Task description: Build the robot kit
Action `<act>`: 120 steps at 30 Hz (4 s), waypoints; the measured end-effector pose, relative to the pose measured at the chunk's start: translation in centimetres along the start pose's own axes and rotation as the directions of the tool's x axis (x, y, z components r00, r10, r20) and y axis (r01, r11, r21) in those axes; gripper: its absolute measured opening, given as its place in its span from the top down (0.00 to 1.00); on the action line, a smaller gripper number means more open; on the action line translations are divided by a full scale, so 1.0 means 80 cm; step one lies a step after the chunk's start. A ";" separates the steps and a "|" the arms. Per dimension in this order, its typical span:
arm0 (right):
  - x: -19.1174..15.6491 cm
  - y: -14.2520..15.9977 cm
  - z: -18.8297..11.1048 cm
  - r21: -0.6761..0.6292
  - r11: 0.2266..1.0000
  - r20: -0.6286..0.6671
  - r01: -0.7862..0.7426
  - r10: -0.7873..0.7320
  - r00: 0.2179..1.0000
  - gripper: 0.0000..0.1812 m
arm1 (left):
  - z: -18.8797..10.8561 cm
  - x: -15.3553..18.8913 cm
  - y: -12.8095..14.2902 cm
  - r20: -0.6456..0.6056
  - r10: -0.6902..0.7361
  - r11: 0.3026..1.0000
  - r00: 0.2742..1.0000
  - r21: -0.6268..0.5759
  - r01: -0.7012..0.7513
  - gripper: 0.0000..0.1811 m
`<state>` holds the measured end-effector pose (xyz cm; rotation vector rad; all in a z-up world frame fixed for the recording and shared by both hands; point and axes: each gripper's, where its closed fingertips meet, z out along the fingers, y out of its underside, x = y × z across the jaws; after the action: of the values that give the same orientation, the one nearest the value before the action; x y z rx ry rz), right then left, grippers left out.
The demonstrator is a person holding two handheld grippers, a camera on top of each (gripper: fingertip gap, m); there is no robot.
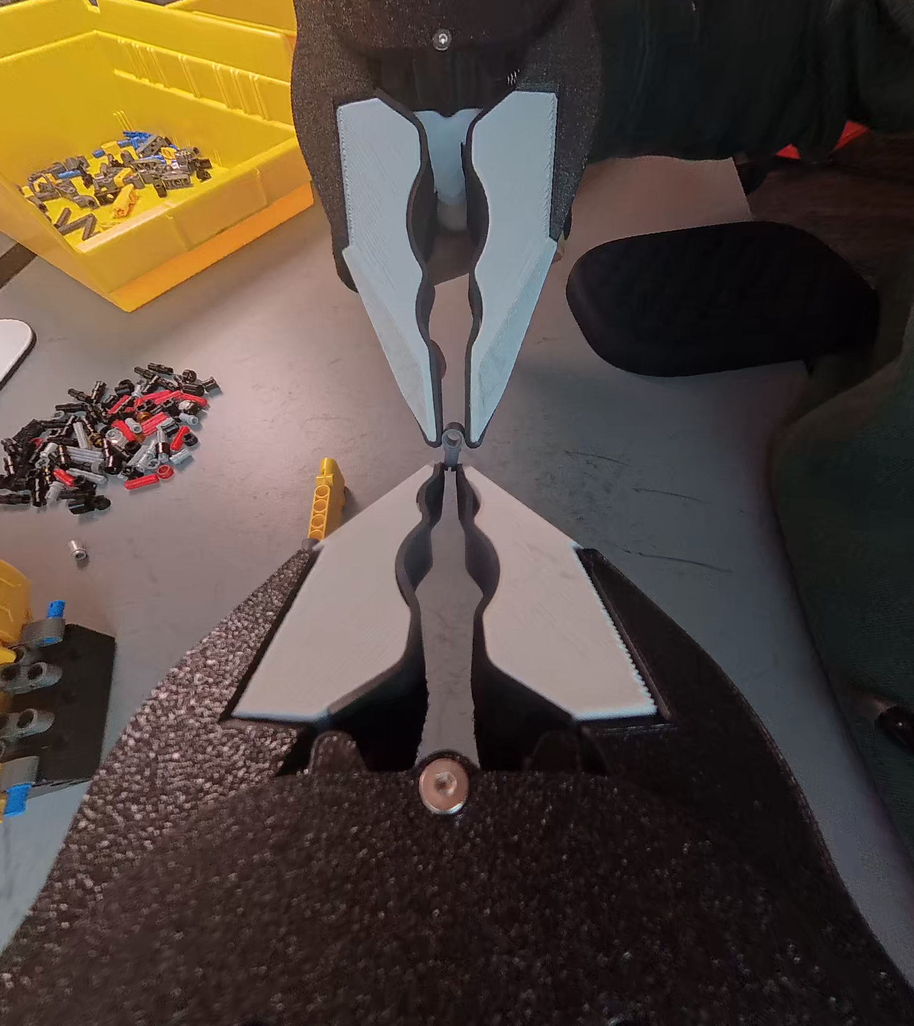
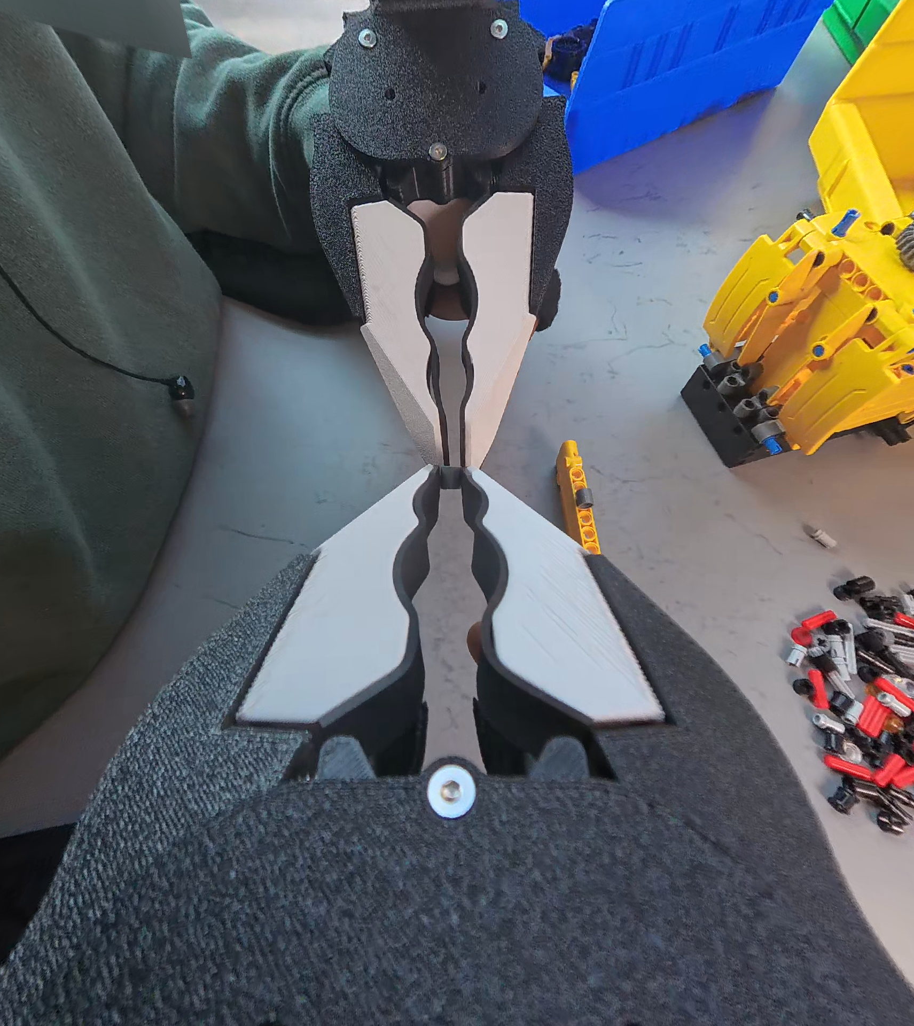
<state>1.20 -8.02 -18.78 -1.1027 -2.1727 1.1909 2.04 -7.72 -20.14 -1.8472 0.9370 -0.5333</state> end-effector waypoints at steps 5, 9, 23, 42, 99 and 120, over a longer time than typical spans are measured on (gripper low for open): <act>0.013 -0.001 -0.003 -0.005 1.000 -0.024 -0.007 0.007 1.000 0.96 | -0.006 -0.014 -0.002 0.055 -0.018 1.000 0.998 0.023 0.017 0.96; 0.045 0.015 -0.001 -0.079 0.997 -0.066 -0.024 0.018 0.998 0.96 | -0.019 -0.054 0.016 0.196 -0.049 0.998 0.979 -0.019 0.054 0.90; 0.077 0.052 0.027 -0.341 0.940 0.009 -0.014 0.018 1.000 0.96 | 0.012 -0.077 0.075 0.164 -0.049 0.964 0.985 -0.250 0.089 0.95; 0.072 0.055 0.028 -0.516 0.855 0.127 0.048 0.021 0.992 0.96 | 0.013 -0.065 0.073 0.080 -0.093 0.965 0.992 -0.239 0.110 0.96; 0.063 0.058 0.037 -0.761 0.648 0.217 0.017 0.230 0.949 0.97 | 0.015 -0.060 0.072 0.080 -0.097 0.965 0.992 -0.239 0.113 0.97; 0.060 0.056 0.029 -0.386 0.923 0.138 -0.008 0.066 0.988 0.96 | 0.016 -0.058 0.072 0.067 -0.134 0.964 0.989 -0.225 0.145 0.96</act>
<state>-1.24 -3.89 -23.80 -1.2468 -2.5892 0.9042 -2.01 -4.75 -25.66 -2.1370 0.8672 -0.4767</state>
